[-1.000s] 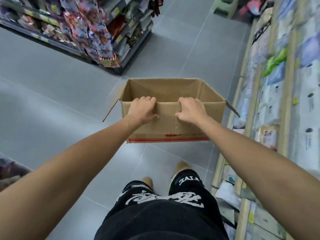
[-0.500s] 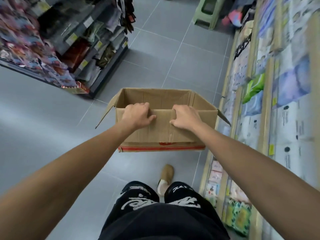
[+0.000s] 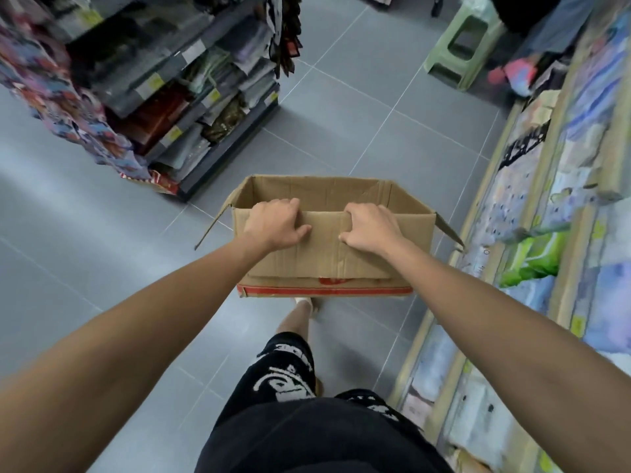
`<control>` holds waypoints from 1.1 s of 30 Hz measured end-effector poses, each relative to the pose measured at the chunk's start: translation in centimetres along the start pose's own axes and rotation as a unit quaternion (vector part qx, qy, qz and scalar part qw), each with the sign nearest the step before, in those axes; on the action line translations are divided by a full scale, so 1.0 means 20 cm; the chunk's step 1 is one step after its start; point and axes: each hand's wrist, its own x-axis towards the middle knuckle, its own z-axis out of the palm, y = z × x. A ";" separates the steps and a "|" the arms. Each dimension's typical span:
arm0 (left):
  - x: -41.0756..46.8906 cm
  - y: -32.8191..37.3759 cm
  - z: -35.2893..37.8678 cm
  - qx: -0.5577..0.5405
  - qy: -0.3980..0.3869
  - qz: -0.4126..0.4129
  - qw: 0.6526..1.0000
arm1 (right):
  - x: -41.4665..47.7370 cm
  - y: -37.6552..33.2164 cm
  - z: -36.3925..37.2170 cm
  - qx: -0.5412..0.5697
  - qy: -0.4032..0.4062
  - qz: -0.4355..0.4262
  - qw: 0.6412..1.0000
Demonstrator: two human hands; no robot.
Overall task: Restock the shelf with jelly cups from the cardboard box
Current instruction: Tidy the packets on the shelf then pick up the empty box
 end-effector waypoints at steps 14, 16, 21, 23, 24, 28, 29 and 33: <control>1.11 -0.45 -0.15 -0.021 -0.054 -0.088 0.994 | 1.40 0.17 -0.35 -0.051 -0.033 -0.088 0.994; 1.22 -0.50 -0.16 -0.031 -0.063 -0.111 0.991 | 1.56 0.19 -0.39 -0.060 -0.037 -0.111 0.991; 1.53 -0.60 -0.17 -0.062 -0.076 -0.179 0.979 | 1.99 0.24 -0.46 -0.086 -0.062 -0.177 0.979; 1.66 -0.63 -0.16 -0.080 -0.080 -0.215 0.970 | 2.16 0.27 -0.49 -0.095 -0.073 -0.204 0.972; 1.73 -0.63 -0.15 -0.091 -0.083 -0.235 0.964 | 2.25 0.29 -0.50 -0.101 -0.084 -0.217 0.967; 2.01 -0.62 -0.08 -0.141 -0.099 -0.302 0.937 | 2.59 0.39 -0.54 -0.129 -0.120 -0.264 0.948; 2.07 -0.62 -0.05 -0.150 -0.104 -0.315 0.931 | 2.67 0.41 -0.54 -0.136 -0.126 -0.274 0.944; 2.28 -0.61 0.06 -0.173 -0.109 -0.376 0.904 | 2.93 0.48 -0.48 -0.164 -0.157 -0.308 0.924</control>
